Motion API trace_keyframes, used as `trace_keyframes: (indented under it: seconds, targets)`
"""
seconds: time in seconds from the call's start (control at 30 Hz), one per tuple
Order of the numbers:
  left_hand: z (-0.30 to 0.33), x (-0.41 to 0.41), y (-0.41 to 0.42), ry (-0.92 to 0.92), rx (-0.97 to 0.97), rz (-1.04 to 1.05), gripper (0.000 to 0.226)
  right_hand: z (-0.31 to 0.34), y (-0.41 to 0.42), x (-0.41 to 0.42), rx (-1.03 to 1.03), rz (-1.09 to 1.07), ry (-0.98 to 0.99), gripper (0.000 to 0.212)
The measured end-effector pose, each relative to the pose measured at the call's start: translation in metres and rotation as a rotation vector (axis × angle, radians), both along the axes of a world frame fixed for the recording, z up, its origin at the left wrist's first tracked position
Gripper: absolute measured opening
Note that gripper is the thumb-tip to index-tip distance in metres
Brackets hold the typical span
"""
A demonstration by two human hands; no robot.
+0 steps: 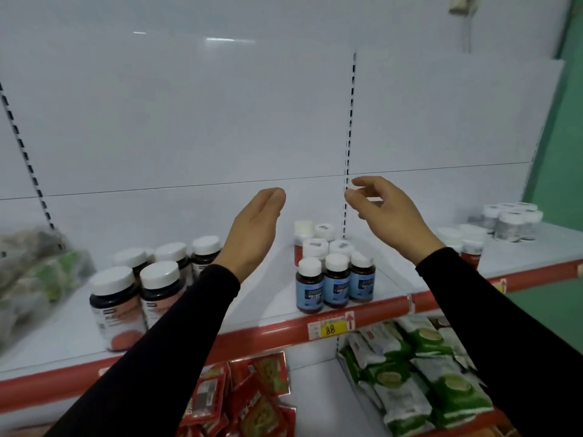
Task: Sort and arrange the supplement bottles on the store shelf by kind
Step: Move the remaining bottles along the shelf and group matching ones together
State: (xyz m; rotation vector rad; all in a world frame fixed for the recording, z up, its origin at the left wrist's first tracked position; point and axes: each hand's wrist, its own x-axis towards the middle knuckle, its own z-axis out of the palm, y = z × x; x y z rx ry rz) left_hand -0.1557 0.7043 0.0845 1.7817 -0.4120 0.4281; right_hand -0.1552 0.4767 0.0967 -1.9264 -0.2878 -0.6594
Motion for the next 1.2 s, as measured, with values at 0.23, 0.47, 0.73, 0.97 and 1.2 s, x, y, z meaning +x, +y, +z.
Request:
trace_keyframes:
  seconds: [0.23, 0.47, 0.73, 0.97, 1.2]
  targets:
    - [-0.005, 0.037, -0.064, 0.099, 0.060, 0.167, 0.035, -0.022, -0.069, 0.075, -0.124, 0.109, 0.189, 0.040]
    - [-0.013, 0.046, -0.084, 0.216, 0.123, 0.296, 0.045, -0.040, -0.061, 0.121, -0.295, 0.381, 0.490, 0.056]
    - [-0.014, 0.049, -0.085, 0.239, 0.141, 0.313, 0.046, -0.051, -0.048, 0.142, -0.387, 0.458, 0.533, 0.033]
    - [-0.006, 0.056, -0.096, 0.189, 0.172, 0.236, 0.050, -0.018, -0.073, 0.146, -0.186, 0.371, 0.399, 0.043]
    - [0.008, 0.057, -0.122, 0.140, 0.266, 0.075, 0.051, 0.025, -0.083, 0.131, 0.051, 0.399, 0.258, 0.043]
